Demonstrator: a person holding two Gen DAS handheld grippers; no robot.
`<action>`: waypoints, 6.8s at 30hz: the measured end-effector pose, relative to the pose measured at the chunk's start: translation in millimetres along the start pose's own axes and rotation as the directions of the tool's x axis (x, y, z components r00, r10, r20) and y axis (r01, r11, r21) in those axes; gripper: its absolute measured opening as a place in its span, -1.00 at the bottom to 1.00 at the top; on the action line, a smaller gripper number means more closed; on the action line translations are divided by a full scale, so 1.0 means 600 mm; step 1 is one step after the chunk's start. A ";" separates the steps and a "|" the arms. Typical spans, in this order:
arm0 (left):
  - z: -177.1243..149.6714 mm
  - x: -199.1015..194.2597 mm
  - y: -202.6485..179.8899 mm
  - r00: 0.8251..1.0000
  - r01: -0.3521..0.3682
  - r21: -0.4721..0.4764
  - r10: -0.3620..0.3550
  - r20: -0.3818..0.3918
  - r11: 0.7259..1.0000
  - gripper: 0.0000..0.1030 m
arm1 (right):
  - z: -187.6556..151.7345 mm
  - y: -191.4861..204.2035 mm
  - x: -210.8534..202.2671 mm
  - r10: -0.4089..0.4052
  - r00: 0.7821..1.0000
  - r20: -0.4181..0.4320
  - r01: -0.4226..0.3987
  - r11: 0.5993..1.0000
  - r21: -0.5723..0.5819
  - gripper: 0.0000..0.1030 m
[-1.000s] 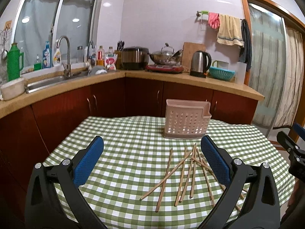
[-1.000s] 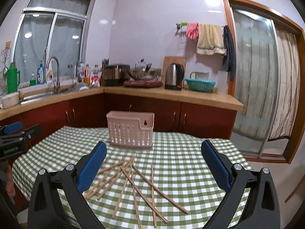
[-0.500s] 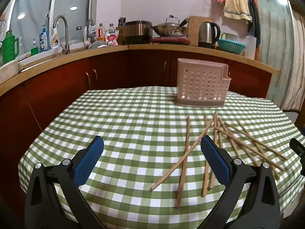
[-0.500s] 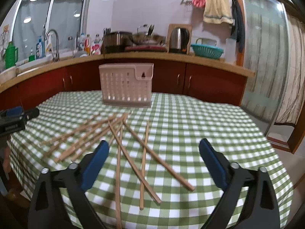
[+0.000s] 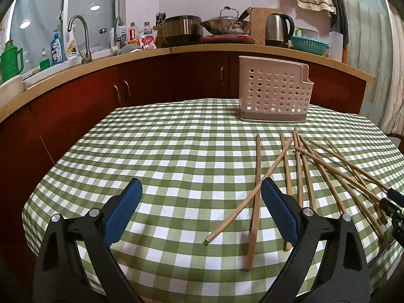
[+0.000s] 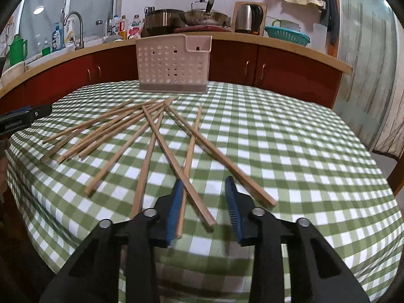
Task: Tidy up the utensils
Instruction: 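Lower the right tool onto a wooden chopstick while the left tool approaches another chopstick, then close the right tool on its chopstick while the left tool closes on another, then lift the chopsticks upright and carry both tools over the plastic caddy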
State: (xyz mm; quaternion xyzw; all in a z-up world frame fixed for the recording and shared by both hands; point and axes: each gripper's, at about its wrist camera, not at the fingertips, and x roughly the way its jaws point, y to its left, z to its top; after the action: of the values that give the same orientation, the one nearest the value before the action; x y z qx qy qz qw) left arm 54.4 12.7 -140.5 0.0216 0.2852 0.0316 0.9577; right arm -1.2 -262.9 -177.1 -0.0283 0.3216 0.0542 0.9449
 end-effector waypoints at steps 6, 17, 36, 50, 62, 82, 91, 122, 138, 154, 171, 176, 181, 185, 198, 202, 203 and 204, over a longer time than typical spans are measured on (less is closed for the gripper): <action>-0.002 0.003 0.001 1.000 0.004 -0.001 -0.004 -0.007 1.000 0.79 | -0.007 -0.001 0.002 0.024 1.000 0.011 -0.024 1.000 0.000 -0.68; -0.003 0.008 0.001 1.000 0.014 -0.015 -0.014 -0.018 1.000 0.79 | -0.012 0.000 -0.006 0.048 0.999 0.012 -0.048 0.999 -0.002 -0.68; -0.006 0.006 -0.001 0.999 0.024 -0.026 -0.025 -0.027 0.999 0.79 | -0.019 0.016 -0.017 0.061 0.998 0.006 -0.061 0.997 -0.053 -0.71; -0.010 0.012 0.003 0.999 0.022 -0.027 -0.023 -0.039 0.999 0.79 | -0.011 0.037 -0.013 0.055 0.998 0.027 -0.053 0.997 -0.063 -0.87; -0.028 0.042 0.003 0.995 0.049 0.010 -0.048 -0.093 0.999 0.45 | -0.004 0.032 -0.009 0.036 0.999 0.034 -0.035 0.999 -0.041 -0.87; -0.052 0.061 -0.011 0.964 0.204 0.032 -0.195 -0.178 0.978 -0.54 | 0.000 0.036 -0.003 0.046 0.998 0.041 -0.045 0.998 -0.041 -0.87; -0.056 0.054 -0.020 0.961 0.229 0.058 -0.217 -0.171 0.972 -0.76 | 0.000 0.034 -0.004 0.046 0.998 0.046 -0.044 0.998 -0.038 -0.87; -0.063 0.045 -0.001 0.964 0.226 0.007 -0.222 -0.147 0.974 -0.87 | 0.003 0.039 -0.012 0.051 0.996 0.068 -0.048 0.998 -0.046 -0.87; -0.005 -0.024 0.005 0.980 0.198 0.027 -0.198 0.009 0.980 -0.87 | 0.047 0.052 -0.076 0.042 0.980 0.196 -0.030 0.998 -0.063 -0.87; 0.061 -0.091 0.020 0.970 0.191 0.021 -0.192 0.151 0.981 -0.87 | 0.099 0.049 -0.129 0.053 0.955 0.293 -0.046 0.998 -0.029 -0.87; 0.137 -0.098 0.026 0.951 0.205 0.014 -0.203 0.234 0.979 -0.87 | 0.168 0.048 -0.134 0.071 0.928 0.366 -0.069 0.997 -0.018 -0.87; 0.161 -0.084 0.027 0.947 0.222 0.002 -0.216 0.236 0.975 -0.87 | 0.193 0.042 -0.120 0.074 0.925 0.374 -0.077 0.997 -0.008 -0.87; 0.189 -0.077 0.026 0.939 0.246 -0.005 -0.238 0.248 0.969 -0.87 | 0.220 0.037 -0.111 0.082 0.919 0.386 -0.091 0.996 0.005 -0.87; 0.214 -0.075 0.023 0.930 0.262 -0.002 -0.252 0.268 0.965 -0.87 | 0.245 0.035 -0.111 0.090 0.909 0.406 -0.099 0.995 0.000 -0.87; 0.357 -0.077 -0.004 0.862 0.302 0.040 -0.291 0.416 0.952 -0.87 | 0.368 0.017 -0.110 0.119 0.850 0.513 -0.120 0.992 -0.031 -0.87; 0.410 -0.072 -0.022 0.832 0.302 0.049 -0.288 0.474 0.952 -0.87 | 0.412 0.009 -0.101 0.116 0.827 0.550 -0.113 0.993 -0.039 -0.87; 0.422 -0.069 -0.024 0.826 0.305 0.047 -0.288 0.484 0.951 -0.87 | 0.420 0.008 -0.097 0.114 0.824 0.555 -0.111 0.993 -0.039 -0.87; 0.435 -0.065 -0.028 0.819 0.305 0.044 -0.286 0.497 0.951 -0.87 | 0.434 0.004 -0.090 0.113 0.819 0.562 -0.111 0.993 -0.038 -0.87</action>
State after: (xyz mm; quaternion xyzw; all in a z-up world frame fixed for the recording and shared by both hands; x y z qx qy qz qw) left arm 165.6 -12.8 98.4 -0.0336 0.0279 -0.1186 0.9920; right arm 113.6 -242.2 62.2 0.0061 0.0299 0.1159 0.9928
